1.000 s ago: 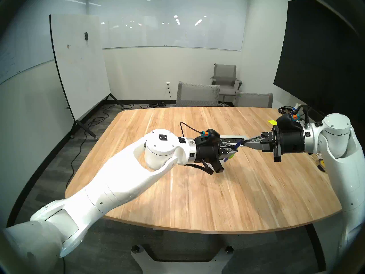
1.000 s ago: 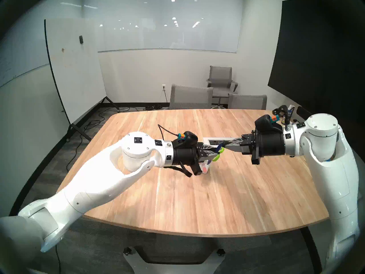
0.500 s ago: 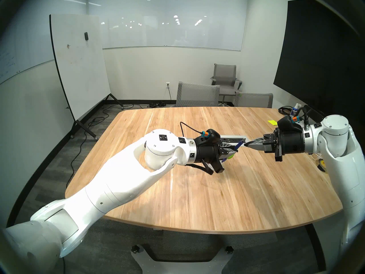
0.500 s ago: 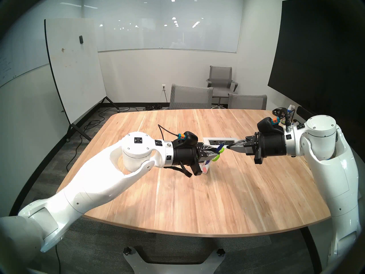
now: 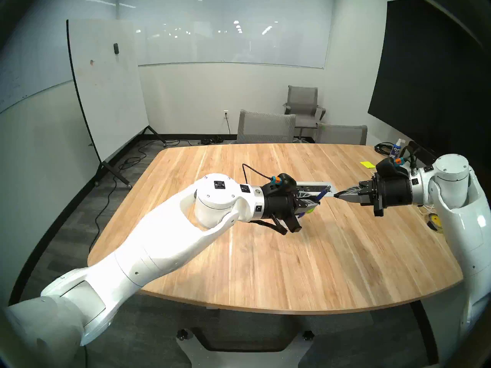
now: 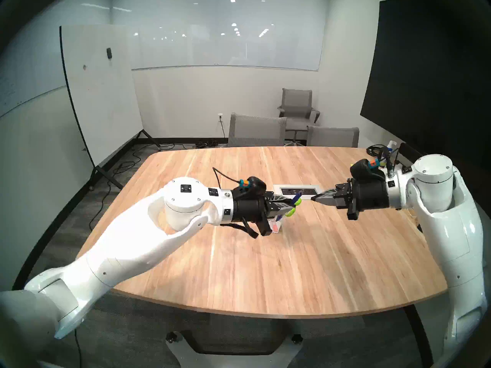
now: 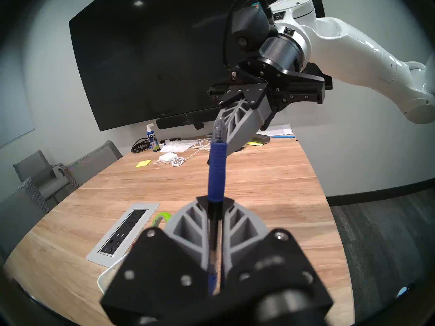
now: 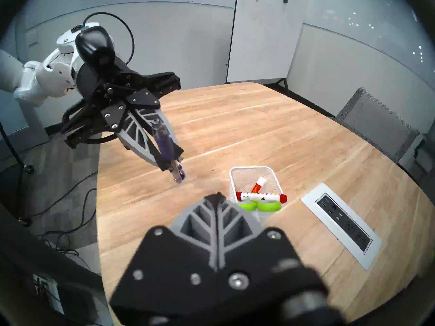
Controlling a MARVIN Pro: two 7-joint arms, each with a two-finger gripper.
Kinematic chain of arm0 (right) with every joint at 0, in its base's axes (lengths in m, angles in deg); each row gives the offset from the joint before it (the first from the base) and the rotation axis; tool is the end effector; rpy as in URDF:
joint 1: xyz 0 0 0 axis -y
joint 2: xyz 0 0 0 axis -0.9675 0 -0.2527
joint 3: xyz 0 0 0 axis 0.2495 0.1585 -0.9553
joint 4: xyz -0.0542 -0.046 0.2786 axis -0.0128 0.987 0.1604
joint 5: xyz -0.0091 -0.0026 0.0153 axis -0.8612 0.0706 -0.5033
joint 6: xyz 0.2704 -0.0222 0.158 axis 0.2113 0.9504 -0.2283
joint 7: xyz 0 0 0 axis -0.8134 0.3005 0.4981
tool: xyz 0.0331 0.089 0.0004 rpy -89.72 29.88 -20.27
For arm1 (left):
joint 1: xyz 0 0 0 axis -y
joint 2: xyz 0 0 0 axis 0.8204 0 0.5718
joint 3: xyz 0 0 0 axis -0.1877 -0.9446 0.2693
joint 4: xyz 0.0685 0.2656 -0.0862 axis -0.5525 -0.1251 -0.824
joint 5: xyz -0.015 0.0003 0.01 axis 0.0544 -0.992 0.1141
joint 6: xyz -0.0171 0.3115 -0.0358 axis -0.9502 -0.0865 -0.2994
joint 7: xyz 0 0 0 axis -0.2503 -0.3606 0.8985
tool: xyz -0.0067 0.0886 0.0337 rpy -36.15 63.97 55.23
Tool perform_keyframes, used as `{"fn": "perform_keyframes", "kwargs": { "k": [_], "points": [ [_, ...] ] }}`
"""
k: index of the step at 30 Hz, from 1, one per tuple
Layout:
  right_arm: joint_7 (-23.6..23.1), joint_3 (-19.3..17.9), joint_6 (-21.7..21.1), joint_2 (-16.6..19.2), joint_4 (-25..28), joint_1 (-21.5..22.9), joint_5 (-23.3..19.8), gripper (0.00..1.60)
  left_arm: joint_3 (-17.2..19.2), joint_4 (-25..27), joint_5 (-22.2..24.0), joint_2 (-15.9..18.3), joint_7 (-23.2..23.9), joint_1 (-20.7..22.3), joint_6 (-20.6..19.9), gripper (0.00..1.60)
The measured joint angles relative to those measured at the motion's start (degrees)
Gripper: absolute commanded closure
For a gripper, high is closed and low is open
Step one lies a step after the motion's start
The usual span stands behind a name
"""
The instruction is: Place the pen, the marker, and the scissors into the pen holder
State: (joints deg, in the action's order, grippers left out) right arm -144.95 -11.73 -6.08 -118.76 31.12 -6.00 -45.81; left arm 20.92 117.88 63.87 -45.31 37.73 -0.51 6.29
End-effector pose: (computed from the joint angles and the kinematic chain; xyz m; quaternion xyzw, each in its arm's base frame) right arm 0.3761 -0.1432 -0.0911 -0.7347 -0.4652 -0.4509 0.2011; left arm 0.3963 -0.2002 -0.1588 0.5680 -0.5284 0.5452 0.3178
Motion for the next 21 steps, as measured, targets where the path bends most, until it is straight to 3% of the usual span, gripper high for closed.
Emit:
{"fn": "perform_keyframes", "kwargs": {
  "k": [21],
  "points": [
    [-1.46, -0.11, 1.4, 0.66, -0.95, 0.16, 0.04, 1.6, 0.83, -2.76, 0.8, -0.08, 0.07, 0.12, 0.11, 1.6]
  ]
}}
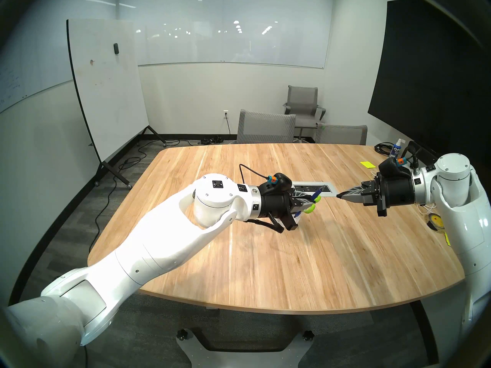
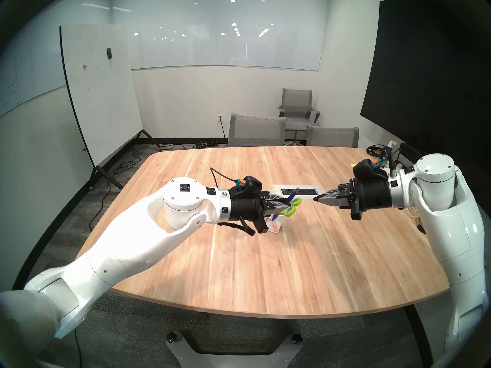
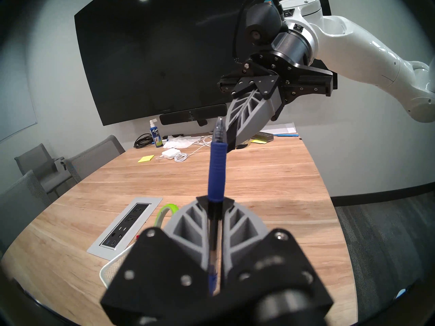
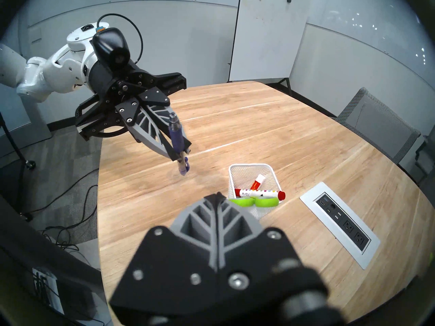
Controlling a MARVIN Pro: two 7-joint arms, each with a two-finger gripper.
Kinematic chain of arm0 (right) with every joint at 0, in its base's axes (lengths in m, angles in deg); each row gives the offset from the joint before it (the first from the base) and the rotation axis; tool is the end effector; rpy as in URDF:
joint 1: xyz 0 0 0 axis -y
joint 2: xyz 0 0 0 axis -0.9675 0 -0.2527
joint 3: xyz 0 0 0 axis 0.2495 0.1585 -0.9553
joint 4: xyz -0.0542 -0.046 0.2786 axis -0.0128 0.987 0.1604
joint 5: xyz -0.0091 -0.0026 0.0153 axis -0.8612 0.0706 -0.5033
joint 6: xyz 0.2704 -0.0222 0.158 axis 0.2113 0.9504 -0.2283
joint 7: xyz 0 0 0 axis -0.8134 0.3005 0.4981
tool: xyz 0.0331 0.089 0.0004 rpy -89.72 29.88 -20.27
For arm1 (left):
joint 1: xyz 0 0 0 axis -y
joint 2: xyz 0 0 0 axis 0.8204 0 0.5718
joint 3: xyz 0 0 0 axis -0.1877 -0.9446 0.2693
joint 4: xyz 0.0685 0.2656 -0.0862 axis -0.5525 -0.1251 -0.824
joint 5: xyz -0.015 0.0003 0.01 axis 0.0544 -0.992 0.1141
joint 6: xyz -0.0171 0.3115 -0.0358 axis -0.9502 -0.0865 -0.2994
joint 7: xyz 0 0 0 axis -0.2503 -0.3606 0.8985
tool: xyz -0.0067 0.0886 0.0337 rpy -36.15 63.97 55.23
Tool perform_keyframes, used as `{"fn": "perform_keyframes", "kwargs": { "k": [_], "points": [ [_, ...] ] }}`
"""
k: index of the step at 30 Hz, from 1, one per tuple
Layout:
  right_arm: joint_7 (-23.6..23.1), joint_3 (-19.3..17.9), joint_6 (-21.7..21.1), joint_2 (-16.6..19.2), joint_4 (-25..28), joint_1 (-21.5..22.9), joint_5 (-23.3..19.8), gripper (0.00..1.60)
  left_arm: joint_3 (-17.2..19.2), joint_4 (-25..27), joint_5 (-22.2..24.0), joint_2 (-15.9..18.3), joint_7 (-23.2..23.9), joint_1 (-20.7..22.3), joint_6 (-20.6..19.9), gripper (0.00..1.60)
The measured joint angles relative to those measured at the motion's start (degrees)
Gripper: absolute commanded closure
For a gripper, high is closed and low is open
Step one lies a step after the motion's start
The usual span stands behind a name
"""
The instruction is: Place the pen, the marker, and the scissors into the pen holder
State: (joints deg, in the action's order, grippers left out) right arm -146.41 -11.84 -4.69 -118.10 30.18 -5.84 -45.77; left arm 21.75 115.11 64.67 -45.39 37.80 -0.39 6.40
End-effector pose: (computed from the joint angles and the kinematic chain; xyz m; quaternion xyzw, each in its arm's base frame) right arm 0.3759 -0.1482 -0.0904 -0.7306 -0.4739 -0.4480 0.2023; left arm 0.4102 -0.1912 -0.1668 0.5861 -0.5136 0.5415 0.3154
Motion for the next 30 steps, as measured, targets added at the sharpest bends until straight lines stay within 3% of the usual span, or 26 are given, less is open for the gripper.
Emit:
{"fn": "perform_keyframes", "kwargs": {
  "k": [19, 30],
  "points": [
    [-0.28, 0.74, 0.12, 0.89, -0.96, -0.05, -0.04, 1.6, 0.81, -8.81, 0.6, -1.79, 2.1, 2.7, 0.88, 1.6],
    [-0.58, 1.0, 0.43, 1.17, -1.19, -0.06, -0.11, 1.6, 0.59, -10.74, 0.54, -2.98, 3.22, 3.9, 1.39, 1.6]
  ]
}}
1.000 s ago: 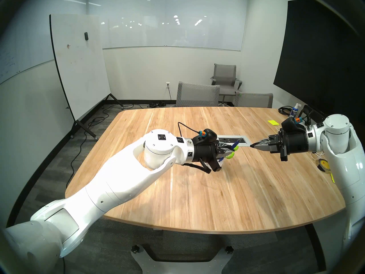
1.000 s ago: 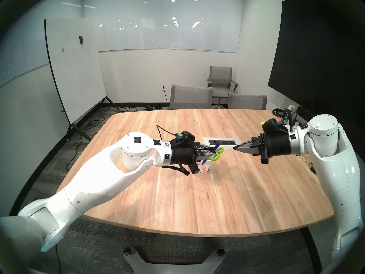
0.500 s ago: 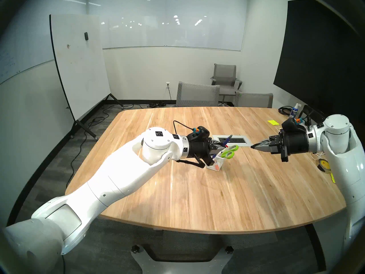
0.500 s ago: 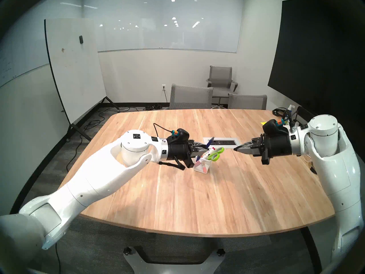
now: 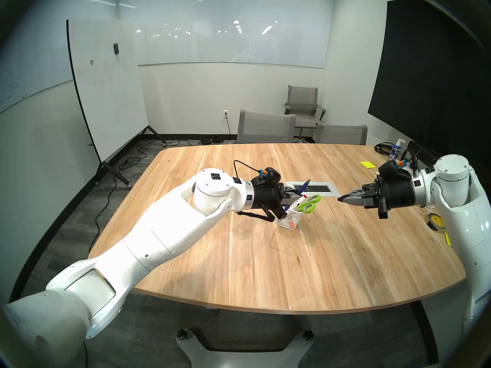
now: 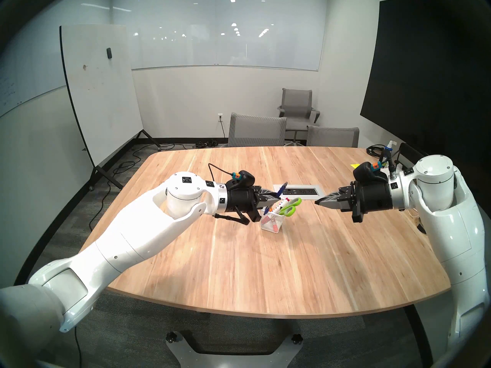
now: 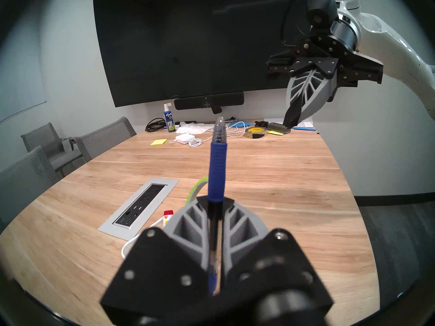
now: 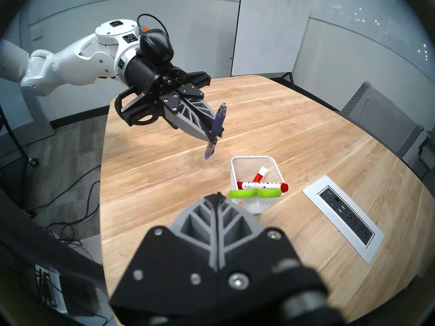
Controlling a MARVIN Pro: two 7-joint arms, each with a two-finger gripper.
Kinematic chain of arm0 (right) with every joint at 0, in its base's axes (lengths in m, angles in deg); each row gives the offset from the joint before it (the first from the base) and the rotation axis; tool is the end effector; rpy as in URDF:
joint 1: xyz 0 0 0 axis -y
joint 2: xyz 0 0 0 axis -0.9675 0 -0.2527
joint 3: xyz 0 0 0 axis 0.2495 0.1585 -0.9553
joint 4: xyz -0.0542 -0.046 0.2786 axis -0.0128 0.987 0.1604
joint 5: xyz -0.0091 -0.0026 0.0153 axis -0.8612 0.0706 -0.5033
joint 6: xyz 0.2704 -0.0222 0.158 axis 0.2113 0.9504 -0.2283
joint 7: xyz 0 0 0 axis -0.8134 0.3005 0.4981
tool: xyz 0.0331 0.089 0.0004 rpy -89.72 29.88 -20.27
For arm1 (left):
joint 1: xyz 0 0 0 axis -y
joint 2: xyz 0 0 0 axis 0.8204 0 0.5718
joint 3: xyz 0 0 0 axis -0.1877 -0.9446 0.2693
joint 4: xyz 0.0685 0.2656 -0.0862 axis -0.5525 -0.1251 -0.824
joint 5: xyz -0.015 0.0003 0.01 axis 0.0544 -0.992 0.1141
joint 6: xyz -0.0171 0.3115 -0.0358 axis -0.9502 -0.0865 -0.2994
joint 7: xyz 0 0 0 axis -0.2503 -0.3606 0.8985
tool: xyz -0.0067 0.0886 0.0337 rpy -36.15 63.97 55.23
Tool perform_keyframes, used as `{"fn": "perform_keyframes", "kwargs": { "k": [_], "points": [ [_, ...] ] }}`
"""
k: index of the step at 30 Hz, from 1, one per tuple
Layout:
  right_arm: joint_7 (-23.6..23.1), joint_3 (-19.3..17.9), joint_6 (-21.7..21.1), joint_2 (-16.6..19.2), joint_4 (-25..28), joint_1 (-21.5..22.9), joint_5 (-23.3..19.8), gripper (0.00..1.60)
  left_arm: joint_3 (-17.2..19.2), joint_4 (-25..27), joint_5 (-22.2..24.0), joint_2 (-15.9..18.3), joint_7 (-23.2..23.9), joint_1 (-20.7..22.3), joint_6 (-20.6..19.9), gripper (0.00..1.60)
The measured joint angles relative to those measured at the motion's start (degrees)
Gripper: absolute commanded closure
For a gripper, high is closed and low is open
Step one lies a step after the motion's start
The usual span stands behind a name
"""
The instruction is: Place the pen, the marker, and the scissors into the pen holder
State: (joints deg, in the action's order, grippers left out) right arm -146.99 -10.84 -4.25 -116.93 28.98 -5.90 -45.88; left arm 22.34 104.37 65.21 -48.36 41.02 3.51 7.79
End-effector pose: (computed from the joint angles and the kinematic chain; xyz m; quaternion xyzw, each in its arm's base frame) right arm 0.3769 -0.1526 -0.0963 -0.7367 -0.4760 -0.4346 0.2046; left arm 0.4526 -0.1822 -0.1791 0.6110 -0.4977 0.5290 0.3150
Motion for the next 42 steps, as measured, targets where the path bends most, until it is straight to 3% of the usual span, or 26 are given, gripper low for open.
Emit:
{"fn": "perform_keyframes", "kwargs": {
  "k": [4, 5, 7, 8, 21, 42],
  "points": [
    [-0.04, 0.07, 0.06, 0.06, -0.05, 0.0, 0.0, 1.6, -0.08, -0.03, -0.03, -0.37, 0.25, 0.28, 0.11, 1.6],
    [-0.04, 0.08, 0.07, 0.06, -0.07, 0.0, 0.0, 1.46, -0.09, -0.04, -0.03, -0.42, 0.28, 0.31, 0.12, 1.6],
    [-0.04, 0.15, 0.08, 0.09, -0.14, 0.01, 0.0, 0.35, -0.12, -0.07, -0.04, -0.54, 0.36, 0.4, 0.14, 1.6],
    [-0.05, 0.21, 0.09, 0.1, -0.2, 0.02, 0.01, 0.0, -0.14, -0.09, -0.04, -0.61, 0.41, 0.44, 0.15, 1.6],
    [0.19, 1.02, -0.47, 0.37, -1.07, 0.51, 0.03, 0.0, -0.27, -0.98, -0.1, -1.23, 0.78, 1.03, 0.24, 1.6],
    [1.06, 1.8, -1.08, 0.9, -1.47, 1.11, -0.41, 0.0, -0.32, -7.67, -0.16, -2.91, 1.21, 1.95, 3.25, 1.6]
  ]
}}
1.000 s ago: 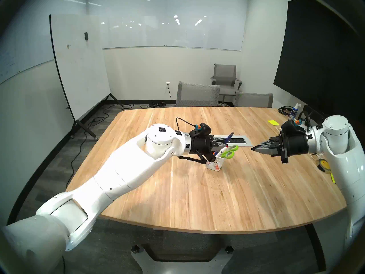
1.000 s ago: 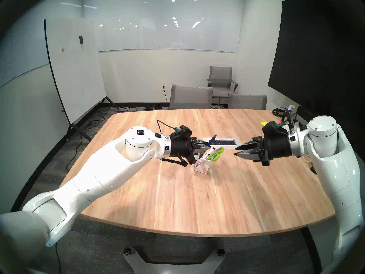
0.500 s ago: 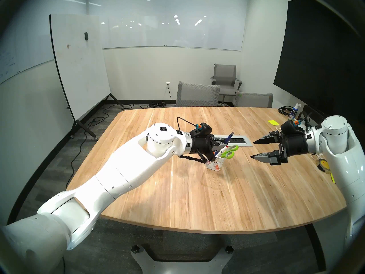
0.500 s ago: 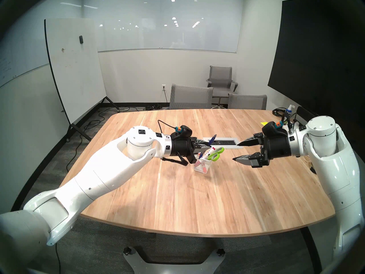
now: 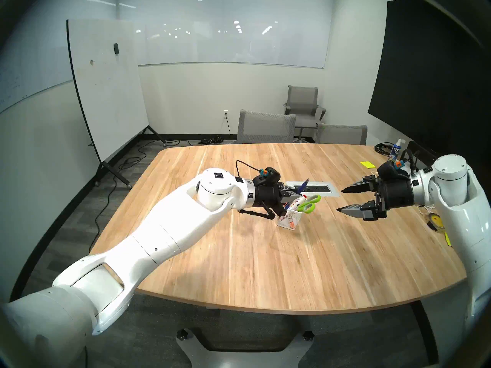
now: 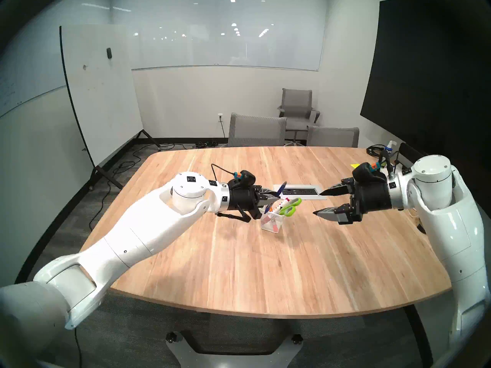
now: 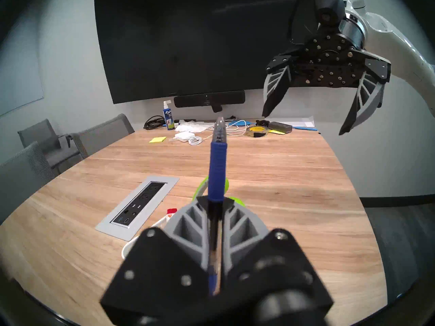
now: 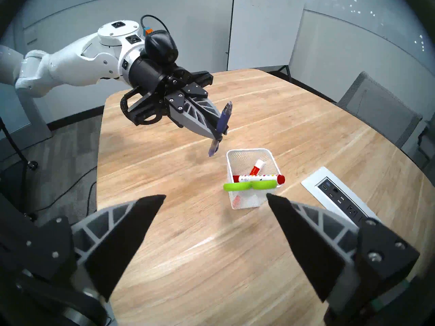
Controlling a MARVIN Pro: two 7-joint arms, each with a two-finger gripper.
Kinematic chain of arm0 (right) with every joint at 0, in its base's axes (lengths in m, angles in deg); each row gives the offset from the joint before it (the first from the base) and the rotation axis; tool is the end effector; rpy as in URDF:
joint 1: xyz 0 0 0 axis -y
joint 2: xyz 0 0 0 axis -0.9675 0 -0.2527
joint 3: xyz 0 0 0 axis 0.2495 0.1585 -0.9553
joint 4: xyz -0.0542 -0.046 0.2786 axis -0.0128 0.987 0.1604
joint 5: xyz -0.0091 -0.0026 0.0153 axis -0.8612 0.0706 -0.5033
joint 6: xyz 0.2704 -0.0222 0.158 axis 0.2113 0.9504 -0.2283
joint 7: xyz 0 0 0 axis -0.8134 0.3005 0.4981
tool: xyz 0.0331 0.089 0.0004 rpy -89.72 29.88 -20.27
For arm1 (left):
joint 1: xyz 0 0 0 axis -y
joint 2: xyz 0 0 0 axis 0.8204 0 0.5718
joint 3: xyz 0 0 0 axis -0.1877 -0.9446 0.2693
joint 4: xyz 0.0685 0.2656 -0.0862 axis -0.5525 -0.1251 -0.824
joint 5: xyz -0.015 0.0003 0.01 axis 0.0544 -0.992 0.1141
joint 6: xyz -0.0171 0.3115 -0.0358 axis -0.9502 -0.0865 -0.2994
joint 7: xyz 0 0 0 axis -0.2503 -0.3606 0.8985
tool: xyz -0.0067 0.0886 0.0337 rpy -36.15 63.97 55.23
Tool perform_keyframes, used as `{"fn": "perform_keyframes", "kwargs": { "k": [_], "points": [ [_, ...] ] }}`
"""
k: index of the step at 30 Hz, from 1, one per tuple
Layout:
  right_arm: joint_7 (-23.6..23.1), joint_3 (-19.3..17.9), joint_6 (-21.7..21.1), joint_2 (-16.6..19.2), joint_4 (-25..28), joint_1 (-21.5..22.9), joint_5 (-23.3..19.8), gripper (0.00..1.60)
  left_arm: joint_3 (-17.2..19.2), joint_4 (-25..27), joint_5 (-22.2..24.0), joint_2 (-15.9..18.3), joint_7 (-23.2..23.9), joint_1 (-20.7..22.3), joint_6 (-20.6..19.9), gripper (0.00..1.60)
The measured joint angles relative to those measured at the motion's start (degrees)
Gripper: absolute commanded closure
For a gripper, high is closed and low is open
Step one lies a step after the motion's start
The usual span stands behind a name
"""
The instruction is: Place the pen, the marker, and the scissors into the pen holder
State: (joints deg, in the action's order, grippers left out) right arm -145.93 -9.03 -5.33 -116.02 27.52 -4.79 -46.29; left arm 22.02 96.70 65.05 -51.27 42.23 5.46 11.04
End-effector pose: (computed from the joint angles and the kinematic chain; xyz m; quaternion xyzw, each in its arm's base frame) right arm 0.3824 -0.1562 -0.1000 -0.7495 -0.4644 -0.4258 0.2031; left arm 0.4751 -0.1839 -0.1928 0.6170 -0.4866 0.5302 0.3185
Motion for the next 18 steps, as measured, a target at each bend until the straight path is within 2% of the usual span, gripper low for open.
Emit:
{"fn": "perform_keyframes", "kwargs": {
  "k": [18],
  "points": [
    [-0.33, 0.13, 0.37, 0.26, 0.01, 0.06, -0.25, 0.0, 0.88, -8.93, 0.67, -2.86, -1.04, 1.84, 2.67, 1.6]
  ]
}}
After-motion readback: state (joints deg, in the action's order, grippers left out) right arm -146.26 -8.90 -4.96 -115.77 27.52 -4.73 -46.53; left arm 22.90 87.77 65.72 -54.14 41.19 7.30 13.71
